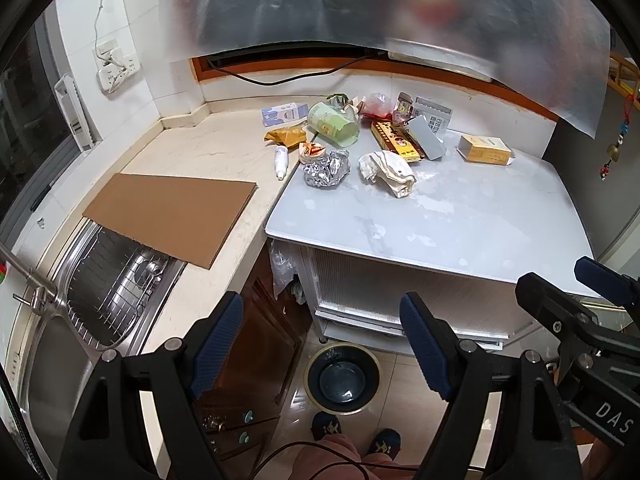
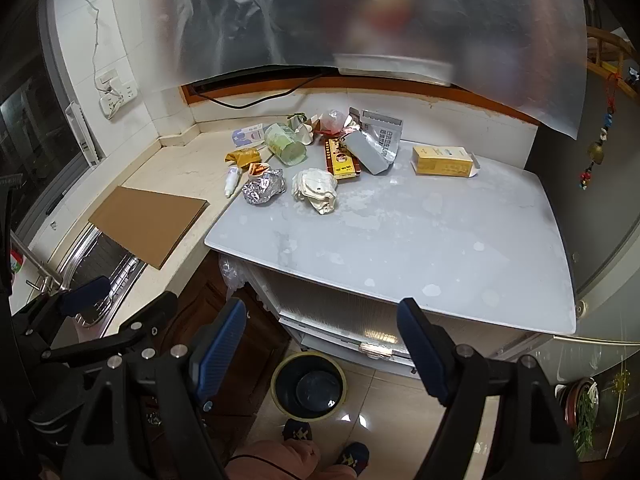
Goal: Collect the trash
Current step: 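Move both tools toward the trash on the white table, then grasp the crumpled foil with the left tool while the right tool grasps the white napkin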
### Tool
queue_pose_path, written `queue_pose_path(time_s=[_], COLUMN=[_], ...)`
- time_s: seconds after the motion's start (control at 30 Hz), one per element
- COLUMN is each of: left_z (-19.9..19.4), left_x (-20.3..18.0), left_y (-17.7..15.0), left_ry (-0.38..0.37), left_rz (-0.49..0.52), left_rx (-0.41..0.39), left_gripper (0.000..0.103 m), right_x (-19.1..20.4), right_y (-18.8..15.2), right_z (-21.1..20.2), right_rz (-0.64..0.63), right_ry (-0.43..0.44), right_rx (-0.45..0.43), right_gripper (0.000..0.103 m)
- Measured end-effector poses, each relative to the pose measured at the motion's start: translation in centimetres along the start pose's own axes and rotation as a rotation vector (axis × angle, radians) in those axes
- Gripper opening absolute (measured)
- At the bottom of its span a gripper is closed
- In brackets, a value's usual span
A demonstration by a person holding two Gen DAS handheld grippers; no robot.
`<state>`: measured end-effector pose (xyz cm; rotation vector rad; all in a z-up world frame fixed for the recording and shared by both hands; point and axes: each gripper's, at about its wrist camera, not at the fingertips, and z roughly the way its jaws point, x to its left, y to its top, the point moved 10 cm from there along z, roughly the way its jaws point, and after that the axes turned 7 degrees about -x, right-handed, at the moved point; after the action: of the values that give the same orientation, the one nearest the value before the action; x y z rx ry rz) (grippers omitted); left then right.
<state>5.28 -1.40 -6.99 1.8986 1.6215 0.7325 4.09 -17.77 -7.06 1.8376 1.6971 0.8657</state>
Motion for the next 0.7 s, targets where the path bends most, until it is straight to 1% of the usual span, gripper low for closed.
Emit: queue_pose_path(time_s=[0.13,0.37,0.53,0.7], left_z=[0.7,2.6,5.3,9.3], left_x=[0.2,0.5,1.0,1.5], left_y=[1.0,3.9,6.2,8.3], left_ry=[-0.009,-0.046,-0.088,-0.122], left_rz=[0.011,0.036,0.026,0.022], left_rx=[0.004,0.003,0.033,0.081], left_gripper=[0.079,0.079,0.079,0.079], right_x=[0.3,0.8,0.8,0.7], right_y=[0.7,2.8,4.8,6.9], right_z=[0.6,2.1,4.1,7.3], right_rz=[0.012,0.031,0.037,0.046], right_ry=[-0.008,-0.021,-0.028,-0.005], right_rx=[0.005,0.002,0.002,0.023], right_gripper=[0.079,0.079,0.079,0.079])
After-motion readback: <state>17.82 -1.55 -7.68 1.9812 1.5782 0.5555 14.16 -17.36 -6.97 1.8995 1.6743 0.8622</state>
